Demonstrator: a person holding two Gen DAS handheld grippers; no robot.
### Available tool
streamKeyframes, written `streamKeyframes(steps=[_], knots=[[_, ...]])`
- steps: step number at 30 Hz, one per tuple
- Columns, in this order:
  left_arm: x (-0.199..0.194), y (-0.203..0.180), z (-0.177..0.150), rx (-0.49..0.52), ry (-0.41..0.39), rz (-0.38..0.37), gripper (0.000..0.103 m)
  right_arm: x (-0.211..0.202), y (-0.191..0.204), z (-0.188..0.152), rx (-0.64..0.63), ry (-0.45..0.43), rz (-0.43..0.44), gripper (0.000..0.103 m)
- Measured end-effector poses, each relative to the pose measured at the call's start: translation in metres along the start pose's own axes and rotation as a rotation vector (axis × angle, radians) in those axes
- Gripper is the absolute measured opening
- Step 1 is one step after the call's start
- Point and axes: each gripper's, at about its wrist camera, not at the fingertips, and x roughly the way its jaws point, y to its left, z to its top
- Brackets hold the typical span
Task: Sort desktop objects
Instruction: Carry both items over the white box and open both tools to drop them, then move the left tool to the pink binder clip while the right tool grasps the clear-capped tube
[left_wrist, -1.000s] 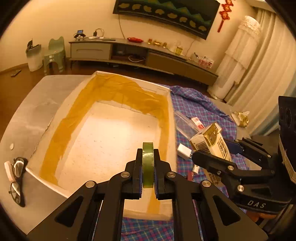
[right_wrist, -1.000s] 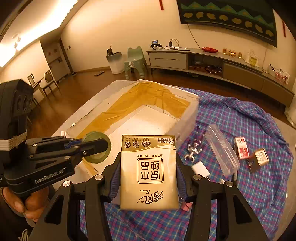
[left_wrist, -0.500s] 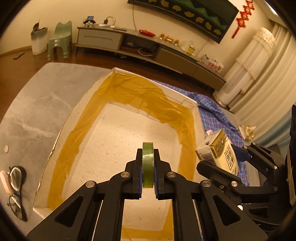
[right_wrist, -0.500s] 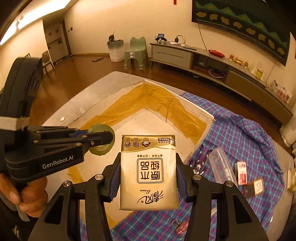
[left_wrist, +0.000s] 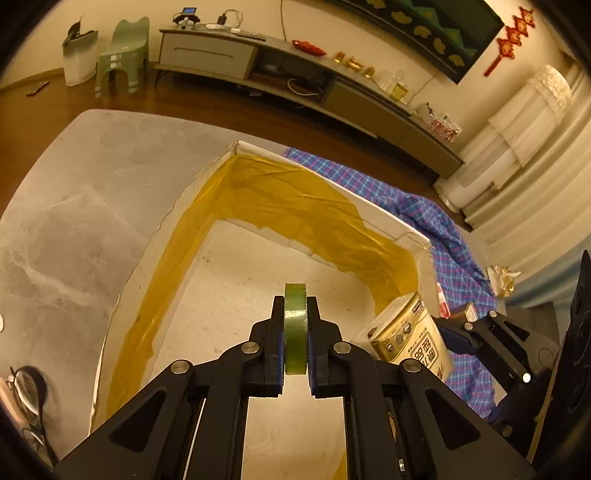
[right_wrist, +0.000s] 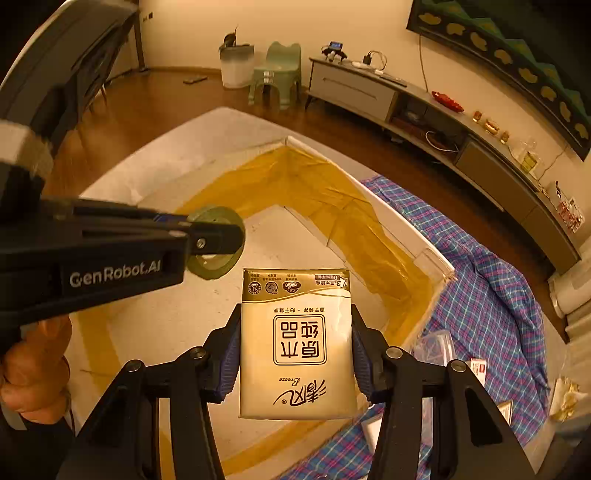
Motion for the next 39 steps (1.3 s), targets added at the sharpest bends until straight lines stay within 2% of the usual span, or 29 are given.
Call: streamKeyframes(steps=[8,12,18,19,20,22,24,26,31,39], knots=[[0.035,0.016,0.016,-0.051,0.066,0.028,0.010,0.034,-0.009,0.019,0.001,0.090,0.023,0.052],[0.053,0.028,0.021,-0.096,0.113,0.011,0.010,0.052,-0.013,0.027,-0.016,0.148,0.028,0.053],[0.064,0.037,0.022,-0.115,0.129,0.035,0.010,0.078,-0.010,0.032,-0.077,0.234,0.008,0.053],[0.064,0.039,0.023,-0.119,0.130,0.037,0.014,0.080,-0.009,0.032,-0.086,0.239,0.003,0.053],[0.064,0.039,0.023,-0.119,0.129,0.033,0.016,0.082,-0.009,0.032,-0.093,0.242,-0.004,0.054],[0.062,0.039,0.023,-0.114,0.127,0.025,0.027,0.083,-0.008,0.032,-0.097,0.240,-0.017,0.055],[0.060,0.040,0.023,-0.111,0.115,0.032,0.031,0.078,-0.009,0.033,-0.092,0.223,-0.025,0.069],[0.058,0.040,0.021,-0.105,0.110,0.034,0.031,0.073,-0.009,0.034,-0.088,0.204,-0.041,0.073],[0.046,0.040,0.019,-0.110,0.097,0.018,0.031,0.058,-0.011,0.027,-0.071,0.186,-0.042,0.073],[0.006,0.032,0.010,-0.082,0.019,0.011,0.032,0.024,-0.008,0.009,-0.059,0.144,-0.033,0.073]])
